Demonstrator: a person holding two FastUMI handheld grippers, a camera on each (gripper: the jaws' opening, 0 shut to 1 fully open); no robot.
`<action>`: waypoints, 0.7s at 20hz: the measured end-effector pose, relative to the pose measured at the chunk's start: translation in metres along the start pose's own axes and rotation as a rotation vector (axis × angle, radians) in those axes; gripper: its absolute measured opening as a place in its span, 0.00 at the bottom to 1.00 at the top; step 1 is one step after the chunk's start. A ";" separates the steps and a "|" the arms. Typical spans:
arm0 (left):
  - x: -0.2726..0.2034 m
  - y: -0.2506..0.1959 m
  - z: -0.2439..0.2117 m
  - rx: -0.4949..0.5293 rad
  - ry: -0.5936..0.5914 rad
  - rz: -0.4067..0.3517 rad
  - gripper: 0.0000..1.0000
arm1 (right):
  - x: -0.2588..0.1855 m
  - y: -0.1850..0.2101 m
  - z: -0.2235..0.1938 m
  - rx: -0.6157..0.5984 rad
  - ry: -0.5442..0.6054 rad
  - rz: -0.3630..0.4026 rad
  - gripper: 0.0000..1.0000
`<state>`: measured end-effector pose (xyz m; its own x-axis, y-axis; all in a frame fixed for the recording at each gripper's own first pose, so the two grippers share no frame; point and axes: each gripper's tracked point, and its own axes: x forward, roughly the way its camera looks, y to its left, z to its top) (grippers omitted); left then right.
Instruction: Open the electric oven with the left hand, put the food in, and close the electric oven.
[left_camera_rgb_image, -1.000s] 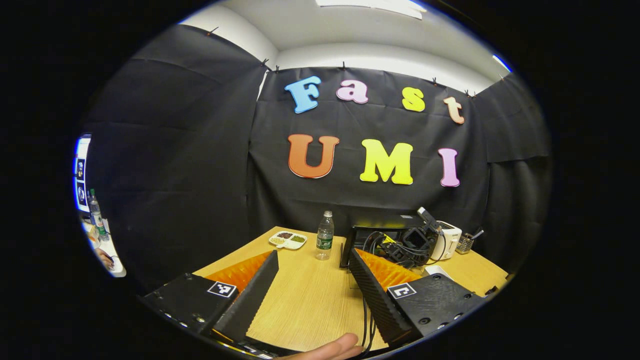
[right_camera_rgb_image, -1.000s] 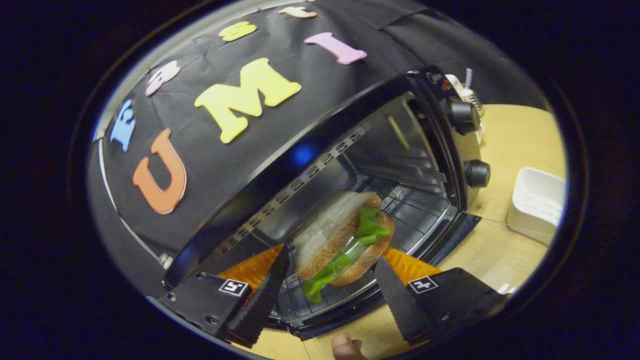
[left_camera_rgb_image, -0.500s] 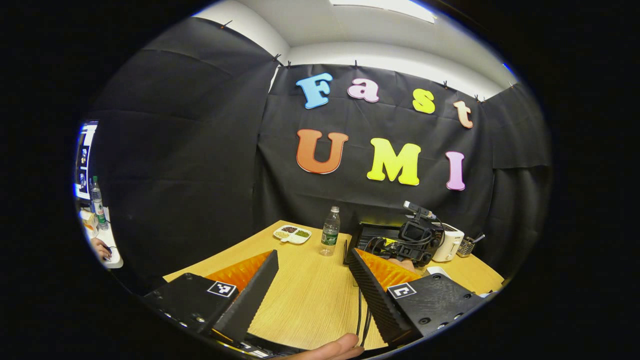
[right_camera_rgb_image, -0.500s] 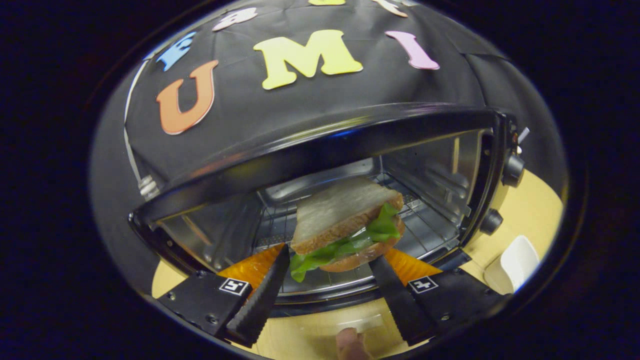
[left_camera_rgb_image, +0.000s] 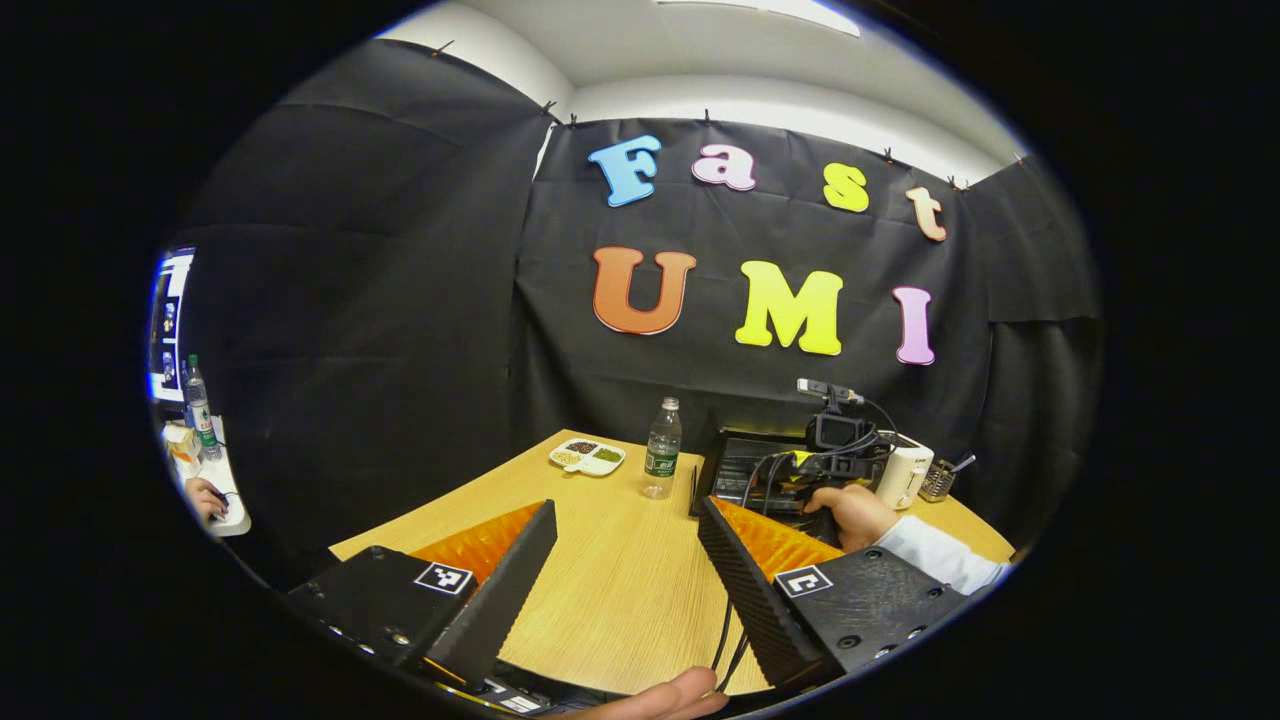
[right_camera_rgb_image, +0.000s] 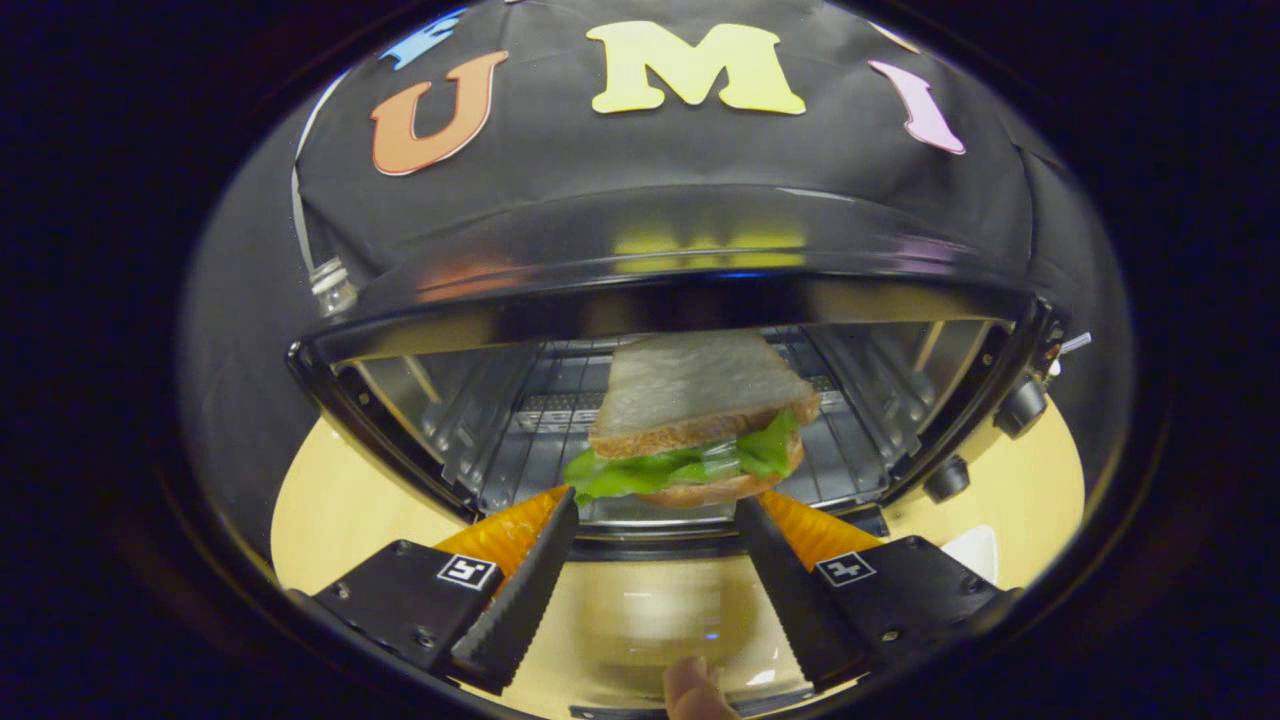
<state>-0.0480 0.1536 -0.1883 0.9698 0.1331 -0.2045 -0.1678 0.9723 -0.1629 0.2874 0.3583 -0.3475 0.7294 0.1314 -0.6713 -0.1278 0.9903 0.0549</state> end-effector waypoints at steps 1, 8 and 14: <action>0.000 0.005 -0.004 0.004 0.013 0.007 0.94 | -0.007 -0.001 -0.001 -0.001 0.011 0.016 1.00; 0.016 -0.012 -0.014 0.017 0.042 0.010 0.94 | -0.075 -0.009 0.007 -0.035 -0.027 0.125 1.00; 0.047 -0.036 -0.024 0.025 0.057 -0.027 0.94 | -0.174 -0.028 0.029 -0.090 -0.232 0.168 1.00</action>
<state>-0.0009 0.1199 -0.2155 0.9621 0.0959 -0.2552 -0.1361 0.9801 -0.1447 0.1833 0.3086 -0.2107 0.8257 0.3105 -0.4709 -0.3116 0.9470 0.0781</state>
